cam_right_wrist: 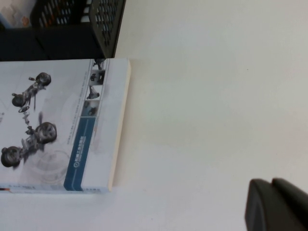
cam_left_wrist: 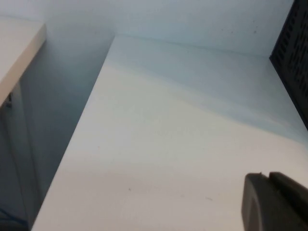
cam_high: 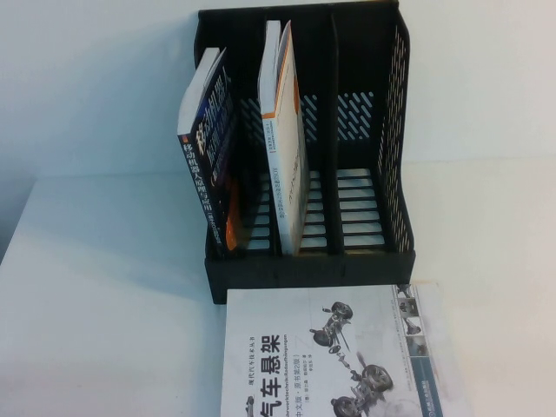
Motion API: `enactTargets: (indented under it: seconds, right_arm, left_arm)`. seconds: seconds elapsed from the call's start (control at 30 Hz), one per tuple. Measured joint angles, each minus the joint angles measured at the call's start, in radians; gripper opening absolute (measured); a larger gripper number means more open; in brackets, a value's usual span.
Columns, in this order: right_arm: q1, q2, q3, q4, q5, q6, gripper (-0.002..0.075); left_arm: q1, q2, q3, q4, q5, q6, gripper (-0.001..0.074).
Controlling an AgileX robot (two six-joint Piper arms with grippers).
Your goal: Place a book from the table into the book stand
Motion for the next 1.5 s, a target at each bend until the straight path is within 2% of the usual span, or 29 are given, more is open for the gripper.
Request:
enactTargets:
  seconds: [0.17, 0.67, 1.4, 1.5]
  right_arm:
    - [0.000, 0.000, 0.000, 0.000, 0.000, 0.000, -0.0001]
    - [0.000, 0.000, 0.000, 0.002, 0.000, 0.000, -0.0001]
    - [0.000, -0.004, 0.002, 0.002, -0.004, 0.000, -0.0001]
    - [-0.032, -0.041, 0.024, -0.033, -0.040, 0.005, -0.0001]
  left_arm:
    - [-0.028, 0.000, 0.000, -0.005, 0.002, -0.003, -0.0002]
    - [-0.028, 0.000, 0.000, -0.011, 0.002, 0.130, -0.0002]
    - [-0.028, 0.000, 0.000, -0.011, 0.005, 0.124, -0.0003]
    - [-0.028, 0.000, 0.000, -0.011, 0.005, 0.123, -0.0003]
